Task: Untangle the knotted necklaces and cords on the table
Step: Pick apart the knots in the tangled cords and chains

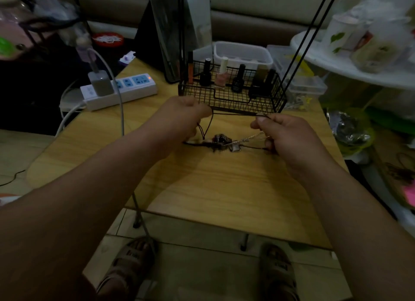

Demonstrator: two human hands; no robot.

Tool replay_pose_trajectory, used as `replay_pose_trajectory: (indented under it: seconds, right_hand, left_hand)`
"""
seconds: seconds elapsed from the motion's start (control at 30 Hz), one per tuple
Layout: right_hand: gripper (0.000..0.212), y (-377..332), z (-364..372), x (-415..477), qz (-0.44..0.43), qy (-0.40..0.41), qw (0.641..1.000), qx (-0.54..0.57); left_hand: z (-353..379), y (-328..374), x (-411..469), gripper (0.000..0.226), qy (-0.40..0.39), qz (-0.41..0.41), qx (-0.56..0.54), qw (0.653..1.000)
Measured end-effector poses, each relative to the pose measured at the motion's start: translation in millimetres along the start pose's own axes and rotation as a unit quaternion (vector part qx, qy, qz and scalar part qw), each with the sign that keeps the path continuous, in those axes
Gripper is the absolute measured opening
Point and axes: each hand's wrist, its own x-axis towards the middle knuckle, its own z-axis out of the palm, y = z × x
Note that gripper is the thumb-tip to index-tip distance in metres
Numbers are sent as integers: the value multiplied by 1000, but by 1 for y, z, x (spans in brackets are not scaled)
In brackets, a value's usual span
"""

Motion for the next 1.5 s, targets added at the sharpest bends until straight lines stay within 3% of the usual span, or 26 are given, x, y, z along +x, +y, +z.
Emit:
replay_pose_trajectory:
  seconds: [0.13, 0.3, 0.4, 0.57, 0.67, 0.77, 0.9, 1.03, 1.13, 1.2, 1.3, 1.4, 1.5]
  right_hand:
    - [32, -1, 1, -1, -12, 26, 999, -20]
    - [34, -4, 0, -6, -40, 28, 996, -77]
    - [14, -3, 2, -7, -65, 20, 994, -90]
    - [20, 1, 12, -8, -150, 39, 971, -184]
    - [16, 1, 19, -12, -182, -21, 957, -223]
    - [23, 4, 25, -15, -198, -71, 931, -298]
    - [31, 6, 29, -16, -199, -69, 919, -334]
    - [17, 6, 30, -12, -197, -67, 935, -288]
    - [7, -3, 22, -11, -151, -90, 980, -89]
    - [8, -12, 15, -11, -112, -102, 988, 31]
    - [12, -16, 12, -11, -95, -116, 977, 149]
    - [11, -18, 13, -11, -28, -141, 944, 298]
    - [12, -21, 13, -10, 32, -154, 906, 392]
  left_hand:
    - [2, -3, 1, 31, 22, 31, 56, 998]
    - [5, -4, -1, 9, 26, 62, 127, 990]
    - [5, -4, -2, 38, 12, 99, 191, 977]
    - [8, -6, -4, 62, -83, 138, 355, 921]
    - [13, -11, -6, 56, -81, 177, 449, 872]
    - [13, -13, -4, 47, -73, 181, 484, 853]
    - [13, -14, 2, 23, -50, 223, 501, 835]
    - [13, -12, 1, 14, -61, 232, 381, 893]
    - [10, 1, -4, 14, -55, 177, 185, 965]
    - [7, 8, -6, 16, -68, 136, 62, 986]
    - [8, 14, -8, 12, -110, 79, -85, 987]
    - [13, 17, -12, 11, -141, 30, -156, 977]
    - [13, 17, -13, 28, -175, 2, -199, 964]
